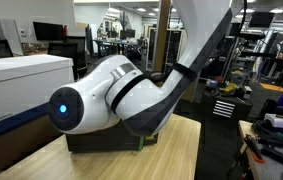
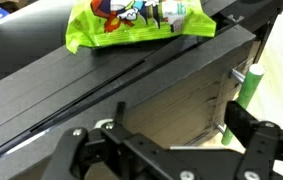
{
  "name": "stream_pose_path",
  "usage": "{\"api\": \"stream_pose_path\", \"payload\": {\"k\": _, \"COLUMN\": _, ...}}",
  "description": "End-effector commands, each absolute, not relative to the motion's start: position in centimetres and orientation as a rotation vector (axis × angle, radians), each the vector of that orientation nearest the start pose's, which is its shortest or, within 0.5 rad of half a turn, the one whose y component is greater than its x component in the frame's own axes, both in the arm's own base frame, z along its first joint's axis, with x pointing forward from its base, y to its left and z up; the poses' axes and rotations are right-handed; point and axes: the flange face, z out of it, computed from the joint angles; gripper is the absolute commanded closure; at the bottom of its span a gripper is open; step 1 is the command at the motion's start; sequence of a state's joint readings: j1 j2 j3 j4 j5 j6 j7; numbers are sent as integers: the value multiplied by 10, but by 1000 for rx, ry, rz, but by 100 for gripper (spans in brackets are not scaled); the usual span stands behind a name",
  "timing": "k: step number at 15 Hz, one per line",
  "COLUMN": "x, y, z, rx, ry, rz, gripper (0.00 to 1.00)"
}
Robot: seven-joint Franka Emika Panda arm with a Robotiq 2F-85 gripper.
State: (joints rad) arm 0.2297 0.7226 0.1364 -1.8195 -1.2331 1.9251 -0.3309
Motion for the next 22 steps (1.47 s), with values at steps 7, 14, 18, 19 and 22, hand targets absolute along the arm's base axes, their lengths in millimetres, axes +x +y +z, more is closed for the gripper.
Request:
{"api": "stream_pose_path", "payload": {"k": 7, "x": 590, "y": 136, "z": 116, "rx": 1550, "ry": 1333, "rz": -576, "gripper": 0}}
{"api": "stream_pose_path", "payload": {"k": 14, "x": 597, "y": 109, "z": 103, "rx": 1536, "ry": 1307, "rz": -441, "gripper": 0}}
{"api": "stream_pose_path", "payload": {"k": 18, "x": 595, "y": 105, "z": 99, "rx": 1547, "ry": 1272, "rz": -351, "gripper": 0}}
{"api": "stream_pose_path", "payload": {"k": 19, "x": 593, "y": 103, "z": 97, "rx": 1539, "ry": 1263, "rz": -329, "gripper": 0}}
{"api": "stream_pose_path", "payload": {"k": 22, "x": 591, "y": 99, "z": 96, "rx": 1525, "ry": 1251, "rz": -292, "gripper": 0}}
